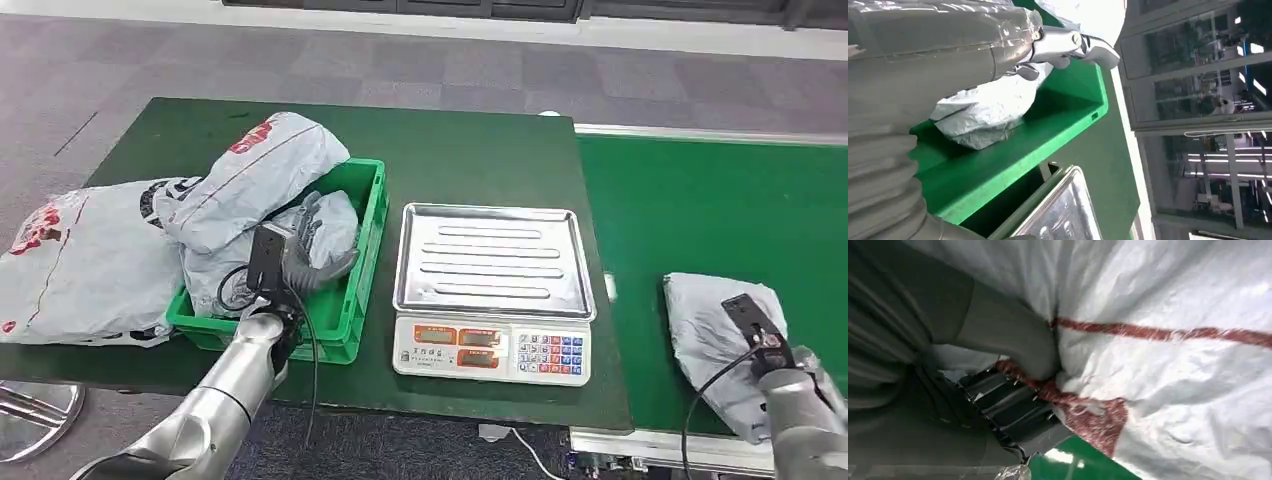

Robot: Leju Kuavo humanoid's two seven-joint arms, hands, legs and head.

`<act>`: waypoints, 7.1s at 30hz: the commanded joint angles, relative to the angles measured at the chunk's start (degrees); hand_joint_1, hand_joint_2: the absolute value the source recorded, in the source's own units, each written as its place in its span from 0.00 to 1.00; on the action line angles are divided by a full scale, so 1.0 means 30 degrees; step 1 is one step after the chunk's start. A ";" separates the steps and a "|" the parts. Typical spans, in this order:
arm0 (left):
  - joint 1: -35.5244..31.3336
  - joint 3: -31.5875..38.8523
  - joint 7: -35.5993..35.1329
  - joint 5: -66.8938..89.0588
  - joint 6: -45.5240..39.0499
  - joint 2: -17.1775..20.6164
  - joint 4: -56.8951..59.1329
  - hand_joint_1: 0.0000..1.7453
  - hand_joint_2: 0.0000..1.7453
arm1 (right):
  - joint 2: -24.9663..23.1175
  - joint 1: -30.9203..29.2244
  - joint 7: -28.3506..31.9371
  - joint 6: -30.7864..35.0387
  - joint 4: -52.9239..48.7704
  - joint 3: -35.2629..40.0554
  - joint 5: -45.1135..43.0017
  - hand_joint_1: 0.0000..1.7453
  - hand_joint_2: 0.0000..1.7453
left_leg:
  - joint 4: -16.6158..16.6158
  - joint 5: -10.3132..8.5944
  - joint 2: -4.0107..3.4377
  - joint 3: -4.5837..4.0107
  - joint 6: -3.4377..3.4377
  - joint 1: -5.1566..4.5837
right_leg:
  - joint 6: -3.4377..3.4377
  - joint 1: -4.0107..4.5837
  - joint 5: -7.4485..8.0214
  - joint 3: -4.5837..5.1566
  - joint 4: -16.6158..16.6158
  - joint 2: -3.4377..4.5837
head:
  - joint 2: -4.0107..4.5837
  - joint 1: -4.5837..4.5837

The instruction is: Moved the parcel from conveyor to table for the left to box.

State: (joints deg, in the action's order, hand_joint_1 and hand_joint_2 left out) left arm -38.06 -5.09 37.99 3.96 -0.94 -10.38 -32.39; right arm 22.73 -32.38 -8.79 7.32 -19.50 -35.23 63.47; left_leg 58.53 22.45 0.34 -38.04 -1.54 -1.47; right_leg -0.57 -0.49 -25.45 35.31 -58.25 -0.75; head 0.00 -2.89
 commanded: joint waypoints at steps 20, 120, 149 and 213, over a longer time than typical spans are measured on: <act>0.1244 0.0108 0.0671 0.0729 -0.0454 0.0177 -0.1350 0.00 1.00 | -0.4397 0.2257 1.3672 0.6803 -1.1703 0.0128 -1.1700 1.00 1.00 | -0.0065 -0.0012 -0.0066 0.0073 0.0113 0.0029 | 0.0024 0.0014 0.0029 -0.0041 0.0058 0.0095 | 0.0000 0.0000; -0.3582 -1.0213 -0.2267 0.8725 -0.1143 -0.3206 0.3073 0.00 1.00 | -0.7120 0.6451 1.3957 0.7192 -2.6983 1.3127 -1.4818 0.00 1.00 | -0.0003 -0.0091 0.0125 -0.0179 0.0174 0.0078 | 0.0123 0.0051 0.0048 0.0212 -0.0015 -0.0104 | 0.0000 0.0000; -0.4423 -1.4104 -1.1166 0.8194 0.2176 -0.2747 0.5587 1.00 1.00 | -0.6987 0.5375 1.2878 0.6502 -2.5932 1.4034 -1.3347 0.00 1.00 | -0.0048 0.0021 -0.0190 0.0097 0.0162 0.0058 | 0.0095 0.0041 0.0067 0.0002 0.0021 0.0219 | 0.0000 0.0000; -0.1834 -0.1009 -1.2827 2.2437 0.2419 0.3770 0.2279 1.00 1.00 | -0.6138 0.7110 1.2624 0.6616 -2.5832 1.2607 -1.3049 0.00 1.00 | -0.0040 0.0084 -0.0224 0.0106 0.0252 0.0079 | 0.0170 0.0053 -0.0010 0.0035 0.0003 0.0268 | 0.0000 0.0000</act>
State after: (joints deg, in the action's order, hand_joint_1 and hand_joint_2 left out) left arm -40.77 -3.52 -0.41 70.86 5.05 -1.55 -37.39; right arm 5.57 -10.01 28.89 27.36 -99.34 5.70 24.41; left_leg 58.46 22.71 -0.31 -37.81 -0.94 -1.30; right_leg -0.06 -0.39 -25.51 35.52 -58.31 0.02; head 0.00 -2.89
